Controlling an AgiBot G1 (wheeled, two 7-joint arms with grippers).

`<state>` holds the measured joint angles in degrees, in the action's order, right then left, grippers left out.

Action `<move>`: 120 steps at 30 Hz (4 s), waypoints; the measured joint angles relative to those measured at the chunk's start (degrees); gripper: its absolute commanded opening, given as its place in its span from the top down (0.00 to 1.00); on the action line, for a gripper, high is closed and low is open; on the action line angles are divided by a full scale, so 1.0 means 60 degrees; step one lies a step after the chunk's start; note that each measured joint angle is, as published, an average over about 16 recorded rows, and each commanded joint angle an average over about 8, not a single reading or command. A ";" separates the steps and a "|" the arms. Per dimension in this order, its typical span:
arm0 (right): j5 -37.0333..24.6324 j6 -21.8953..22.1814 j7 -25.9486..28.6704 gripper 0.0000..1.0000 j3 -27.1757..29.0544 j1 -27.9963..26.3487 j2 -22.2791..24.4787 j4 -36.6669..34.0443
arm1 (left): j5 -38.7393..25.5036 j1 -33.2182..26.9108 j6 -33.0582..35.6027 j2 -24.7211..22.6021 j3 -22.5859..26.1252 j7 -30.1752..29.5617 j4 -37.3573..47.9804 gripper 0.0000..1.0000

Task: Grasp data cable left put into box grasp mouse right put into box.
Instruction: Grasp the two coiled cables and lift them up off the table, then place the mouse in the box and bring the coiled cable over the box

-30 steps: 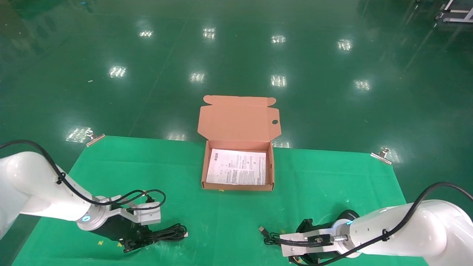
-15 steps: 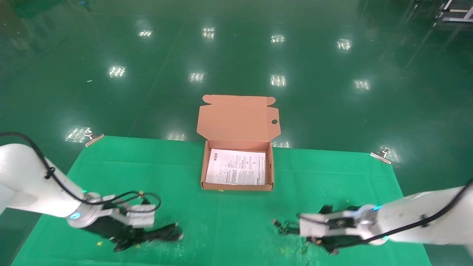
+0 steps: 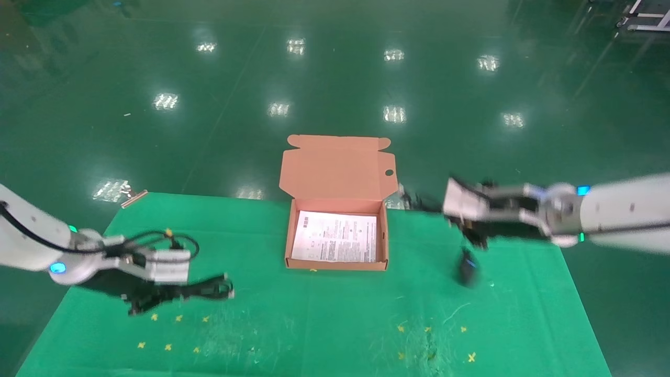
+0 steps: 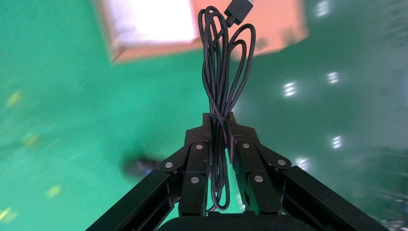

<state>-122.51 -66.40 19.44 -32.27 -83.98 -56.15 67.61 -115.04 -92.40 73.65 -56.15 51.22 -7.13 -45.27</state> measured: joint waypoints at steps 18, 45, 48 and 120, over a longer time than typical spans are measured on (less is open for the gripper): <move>0.0887 0.1360 -0.0497 1.00 0.0524 -0.1886 -0.1913 -0.0997 | -0.0655 -0.0987 -0.1696 -0.0038 -0.0709 -0.1397 -0.2445 1.00; 0.0846 0.2518 -0.1722 1.00 0.0086 -0.1756 -0.3276 -0.3184 | -0.1875 -0.1194 -0.2497 -0.0620 -0.0526 -0.1852 -0.1579 1.00; 0.0919 0.2551 -0.1818 1.00 -0.0065 -0.1618 -0.3374 -0.3349 | -0.2132 -0.1125 -0.2382 -0.0606 -0.0438 -0.2116 -0.1658 1.00; 0.4392 0.4669 0.1699 0.00 -0.5528 -0.1976 -0.1496 -0.4195 | -0.0691 0.0483 -0.4716 -0.2404 -0.0213 0.0539 -0.0232 1.00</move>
<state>-96.16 -38.39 29.64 -65.44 -95.83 -65.13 42.44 -119.19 -89.50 45.35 -70.58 49.95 -3.89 -46.66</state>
